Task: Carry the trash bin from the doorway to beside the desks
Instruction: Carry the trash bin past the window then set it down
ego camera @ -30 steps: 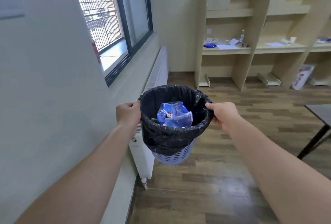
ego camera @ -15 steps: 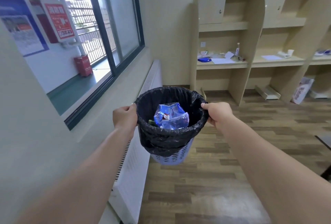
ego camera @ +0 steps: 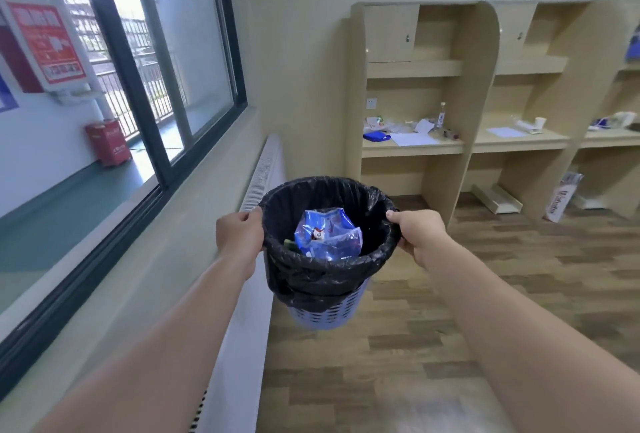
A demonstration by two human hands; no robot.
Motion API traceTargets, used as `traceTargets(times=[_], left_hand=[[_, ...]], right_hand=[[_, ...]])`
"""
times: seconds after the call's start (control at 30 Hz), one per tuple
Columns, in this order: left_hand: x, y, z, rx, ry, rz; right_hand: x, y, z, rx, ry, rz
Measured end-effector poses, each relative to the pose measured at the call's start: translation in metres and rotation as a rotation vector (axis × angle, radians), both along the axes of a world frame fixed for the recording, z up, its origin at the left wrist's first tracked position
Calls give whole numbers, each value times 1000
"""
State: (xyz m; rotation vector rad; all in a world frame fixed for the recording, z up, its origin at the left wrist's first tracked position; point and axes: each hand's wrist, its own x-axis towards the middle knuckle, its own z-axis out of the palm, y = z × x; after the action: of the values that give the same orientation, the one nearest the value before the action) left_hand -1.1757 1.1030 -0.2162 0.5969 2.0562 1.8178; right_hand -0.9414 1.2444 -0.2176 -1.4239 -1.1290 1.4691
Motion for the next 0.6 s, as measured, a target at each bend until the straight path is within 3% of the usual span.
traceTargets(times=[0.3, 0.6], left_hand=[[-63, 153, 16, -6, 26, -21], [-117, 359, -10, -19, -72, 2]], right_hand=[[-64, 142, 18, 24, -17, -42], [-117, 346, -5, -28, -32, 3]])
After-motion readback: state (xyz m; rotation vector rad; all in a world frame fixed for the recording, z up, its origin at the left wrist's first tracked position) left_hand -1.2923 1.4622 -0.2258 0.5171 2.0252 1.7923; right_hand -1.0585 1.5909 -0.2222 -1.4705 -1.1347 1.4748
